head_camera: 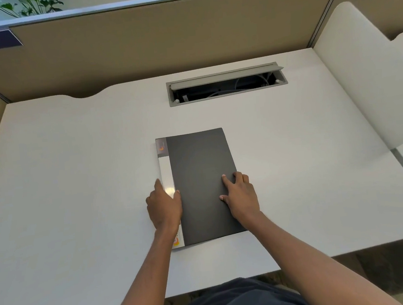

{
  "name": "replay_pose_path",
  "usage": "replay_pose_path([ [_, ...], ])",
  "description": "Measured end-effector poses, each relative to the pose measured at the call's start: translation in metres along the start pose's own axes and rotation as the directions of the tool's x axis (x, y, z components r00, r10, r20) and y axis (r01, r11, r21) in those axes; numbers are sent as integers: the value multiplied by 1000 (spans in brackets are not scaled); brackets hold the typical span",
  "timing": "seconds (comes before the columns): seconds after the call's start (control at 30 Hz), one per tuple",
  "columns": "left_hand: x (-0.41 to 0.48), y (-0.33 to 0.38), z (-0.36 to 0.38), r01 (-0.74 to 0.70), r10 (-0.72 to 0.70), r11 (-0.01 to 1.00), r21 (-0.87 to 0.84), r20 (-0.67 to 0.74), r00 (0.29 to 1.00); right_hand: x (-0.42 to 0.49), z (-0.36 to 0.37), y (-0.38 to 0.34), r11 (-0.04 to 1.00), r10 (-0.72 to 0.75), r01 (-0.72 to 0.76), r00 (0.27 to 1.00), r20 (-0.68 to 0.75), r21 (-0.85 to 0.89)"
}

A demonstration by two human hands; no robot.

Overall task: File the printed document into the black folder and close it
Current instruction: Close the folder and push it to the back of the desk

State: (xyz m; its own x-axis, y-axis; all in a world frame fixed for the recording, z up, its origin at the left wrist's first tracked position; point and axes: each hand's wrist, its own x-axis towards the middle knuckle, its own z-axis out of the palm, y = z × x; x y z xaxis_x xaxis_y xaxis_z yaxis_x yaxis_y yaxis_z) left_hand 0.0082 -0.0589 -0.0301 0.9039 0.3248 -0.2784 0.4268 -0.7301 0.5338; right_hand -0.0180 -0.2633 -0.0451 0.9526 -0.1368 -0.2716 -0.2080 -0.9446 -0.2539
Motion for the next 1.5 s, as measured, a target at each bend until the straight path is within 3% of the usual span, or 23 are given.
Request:
replay_pose_path([
  [0.2, 16, 1, -11, 227, -209, 915, -334, 88, 974, -1, 1, 0, 1000, -3, 3, 1000, -7, -15],
  [0.4, 19, -13, -23, 271, -126, 775, -571, 280, 952, -1, 1, 4, 999, 9, -9, 1000, -12, 50],
  [0.6, 17, -18, -29, 431, -144, 543, -721, 425, 893, 4, -15, 12, 889, 124, -106, 992, -10, 445],
  [0.77, 16, -21, -29, 498, -149, 432, -752, 486, 861, 15, -33, 13, 779, 202, -217, 975, 91, 588],
  [0.93, 20, -25, -29, 455, -148, 530, -715, 450, 880, 20, -43, 5, 727, 270, -301, 952, 146, 617],
  [1.27, 47, -55, -53, 197, -70, 806, -558, 241, 968, 34, -25, -50, 805, 257, -283, 958, 124, 521],
  [1.5, 105, -70, -82, 192, -103, 844, -501, 200, 974, 68, -19, -111, 821, 212, -224, 974, 83, 525],
])
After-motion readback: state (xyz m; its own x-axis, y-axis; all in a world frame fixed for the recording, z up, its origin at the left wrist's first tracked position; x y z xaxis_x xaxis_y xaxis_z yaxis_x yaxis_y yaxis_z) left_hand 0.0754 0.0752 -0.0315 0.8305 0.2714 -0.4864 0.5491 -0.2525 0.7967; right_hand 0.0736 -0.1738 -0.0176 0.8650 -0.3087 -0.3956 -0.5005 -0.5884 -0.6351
